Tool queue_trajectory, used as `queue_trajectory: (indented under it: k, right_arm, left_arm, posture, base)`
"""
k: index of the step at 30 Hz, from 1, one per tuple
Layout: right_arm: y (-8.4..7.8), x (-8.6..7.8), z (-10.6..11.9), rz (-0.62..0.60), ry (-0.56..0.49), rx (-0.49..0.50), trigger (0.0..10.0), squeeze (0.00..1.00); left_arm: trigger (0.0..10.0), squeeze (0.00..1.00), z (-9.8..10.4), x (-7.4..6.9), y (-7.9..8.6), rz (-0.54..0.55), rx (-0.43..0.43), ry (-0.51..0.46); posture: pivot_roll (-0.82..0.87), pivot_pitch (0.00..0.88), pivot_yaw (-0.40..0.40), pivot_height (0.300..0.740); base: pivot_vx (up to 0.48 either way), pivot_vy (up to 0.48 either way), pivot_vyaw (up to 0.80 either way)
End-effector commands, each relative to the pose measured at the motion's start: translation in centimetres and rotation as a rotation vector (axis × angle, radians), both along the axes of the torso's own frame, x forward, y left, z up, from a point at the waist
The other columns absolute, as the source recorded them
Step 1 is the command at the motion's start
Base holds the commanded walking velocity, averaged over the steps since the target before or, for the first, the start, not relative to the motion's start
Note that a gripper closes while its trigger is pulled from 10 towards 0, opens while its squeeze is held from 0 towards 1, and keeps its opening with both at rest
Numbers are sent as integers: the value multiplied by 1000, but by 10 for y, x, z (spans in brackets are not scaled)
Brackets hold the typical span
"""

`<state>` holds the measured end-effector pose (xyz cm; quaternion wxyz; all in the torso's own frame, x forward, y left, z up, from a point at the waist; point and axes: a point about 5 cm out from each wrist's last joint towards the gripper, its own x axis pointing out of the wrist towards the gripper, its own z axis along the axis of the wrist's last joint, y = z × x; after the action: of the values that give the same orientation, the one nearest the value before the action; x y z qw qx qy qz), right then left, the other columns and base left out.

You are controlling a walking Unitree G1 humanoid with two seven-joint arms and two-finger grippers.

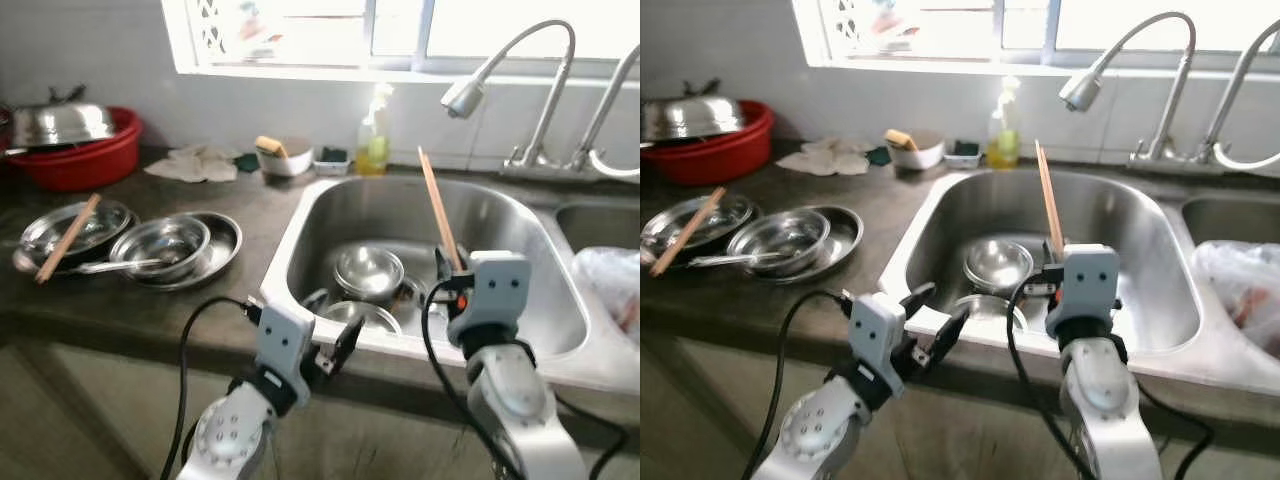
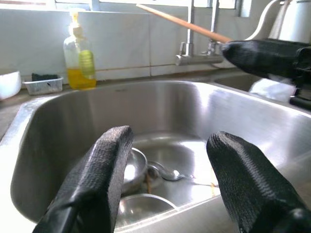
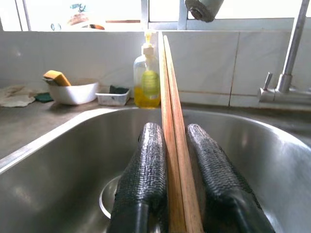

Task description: Kitchen organization

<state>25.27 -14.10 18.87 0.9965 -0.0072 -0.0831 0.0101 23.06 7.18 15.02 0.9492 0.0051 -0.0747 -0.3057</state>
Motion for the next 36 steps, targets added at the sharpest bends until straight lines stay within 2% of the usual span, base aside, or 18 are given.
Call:
queue_trajectory:
  k: [1, 11, 15, 16, 17, 18, 20, 23, 28, 32, 36]
  right_arm:
    - [6, 2, 2, 35, 5, -2, 10000, 0]
    - [6, 23, 7, 142, 56, -102, 10000, 0]
    - [-1, 44, 8, 137, 131, -169, 10000, 0]
    - [-7, 51, 8, 116, 150, -196, 10000, 0]
    - [-7, 51, 8, 116, 150, -196, 10000, 0]
    - [-13, 61, 7, 105, 192, -226, 10000, 0]
    - [-21, 75, 5, 68, 270, -258, 10000, 0]
    - [-24, 84, 6, 53, 295, -267, 10000, 0]
    - [-23, 94, -7, 119, 425, -293, 10000, 0]
    - [-27, 97, -29, 183, 559, -379, 10000, 0]
    - [-26, 96, -34, 206, 587, -376, 10000, 0]
  left_arm:
    - [10000, 0, -6, 1, 6, 31, 16, 30]
    - [10000, 0, -8, -1, 7, 54, 11, 36]
    - [10000, 0, -9, -1, 6, 58, 15, 40]
    - [10000, 0, -9, -2, 5, 56, 17, 38]
    - [10000, 0, -9, -2, 5, 56, 17, 38]
    - [10000, 0, -8, -2, 6, 60, 19, 37]
    - [10000, 0, -13, -2, 11, 92, 52, 43]
    - [10000, 0, -17, -2, 15, 123, 83, 53]
    - [10000, 0, -18, -4, 16, 126, 95, 57]
    - [10000, 0, -18, -5, 19, 139, 102, 62]
    - [10000, 0, -20, -7, 18, 132, 104, 67]
  posture:
    - [8, 0, -17, 740]
    - [11, 0, -32, 740]
    - [14, 0, -35, 740]
    - [19, 0, -40, 740]
    - [19, 0, -40, 740]
    - [21, 0, -44, 740]
    - [16, 0, -36, 740]
    - [13, 0, -29, 740]
    - [26, 9, -34, 740]
    - [19, 34, -32, 740]
    - [17, 38, -32, 740]
  base:
    - [0, 0, 0]
    - [0, 0, 0]
    - [0, 0, 0]
    - [0, 0, 0]
    - [0, 0, 0]
    - [0, 0, 0]
    - [0, 0, 0]
    - [0, 0, 0]
    - [0, 0, 0]
    - [0, 0, 0]
    - [0, 0, 0]
